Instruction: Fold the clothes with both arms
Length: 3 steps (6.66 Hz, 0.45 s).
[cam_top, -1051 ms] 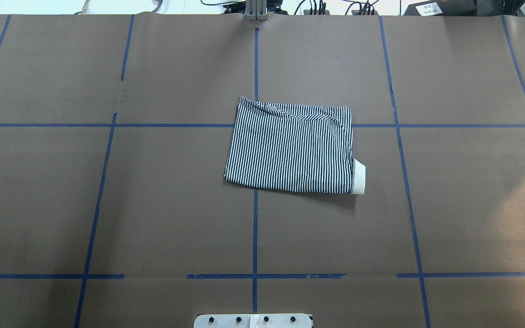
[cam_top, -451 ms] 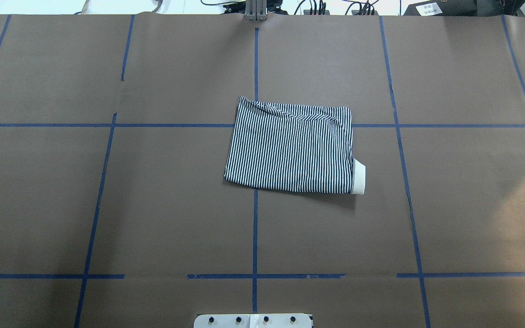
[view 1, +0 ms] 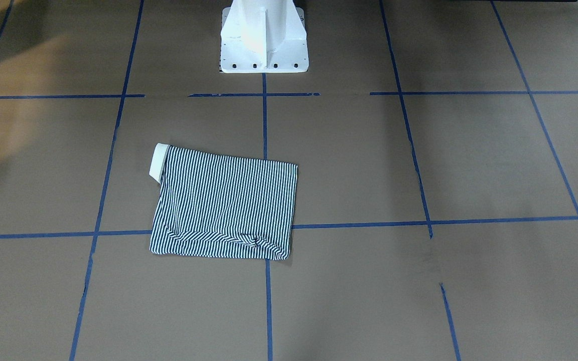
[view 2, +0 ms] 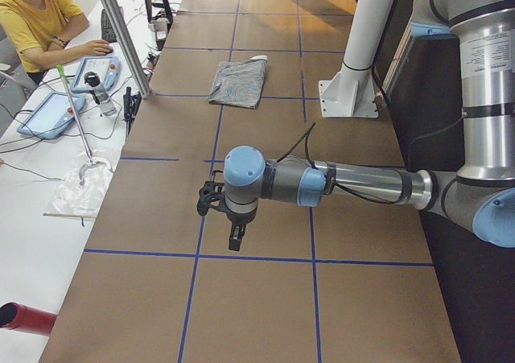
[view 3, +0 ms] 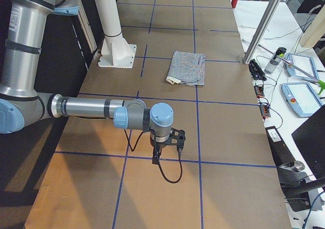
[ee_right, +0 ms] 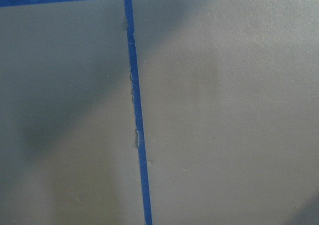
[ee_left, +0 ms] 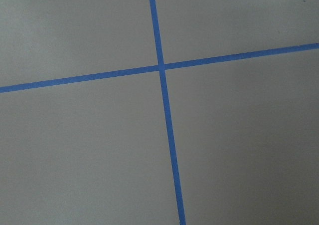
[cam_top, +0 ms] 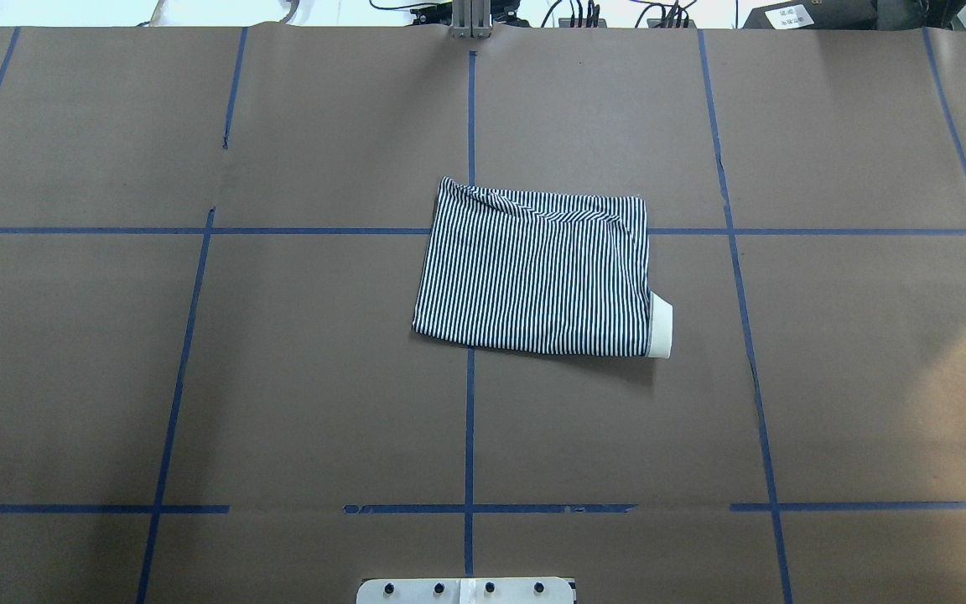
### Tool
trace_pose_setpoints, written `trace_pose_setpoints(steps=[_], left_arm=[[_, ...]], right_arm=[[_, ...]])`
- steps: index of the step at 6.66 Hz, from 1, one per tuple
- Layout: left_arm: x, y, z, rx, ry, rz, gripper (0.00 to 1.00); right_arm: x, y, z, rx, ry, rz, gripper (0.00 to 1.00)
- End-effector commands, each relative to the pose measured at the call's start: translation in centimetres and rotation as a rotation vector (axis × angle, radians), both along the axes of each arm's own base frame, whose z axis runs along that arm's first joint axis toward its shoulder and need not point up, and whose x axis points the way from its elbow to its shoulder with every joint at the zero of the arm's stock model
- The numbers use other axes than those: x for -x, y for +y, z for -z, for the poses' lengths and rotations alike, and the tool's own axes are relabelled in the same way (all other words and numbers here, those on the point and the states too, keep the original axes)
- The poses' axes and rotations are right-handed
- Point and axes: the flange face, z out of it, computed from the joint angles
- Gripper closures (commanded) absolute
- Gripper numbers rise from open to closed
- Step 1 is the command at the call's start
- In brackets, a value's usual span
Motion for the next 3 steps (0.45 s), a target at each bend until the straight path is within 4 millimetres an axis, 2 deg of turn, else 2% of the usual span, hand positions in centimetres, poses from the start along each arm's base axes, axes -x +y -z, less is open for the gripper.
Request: trace_pose_setpoints(steps=[1, 3], left_arm=[[-0.02, -0.11, 0.18, -0.013, 0.0, 0.0, 0.0], [-0.02, -0.12, 0.21, -0.016, 0.0, 0.0, 0.0]], right_arm=[[0.01, 0.02, -0.1, 0.002, -0.001, 0.0, 0.0], [0.02, 0.01, -0.09, 0.001, -0.001, 0.0, 0.0]])
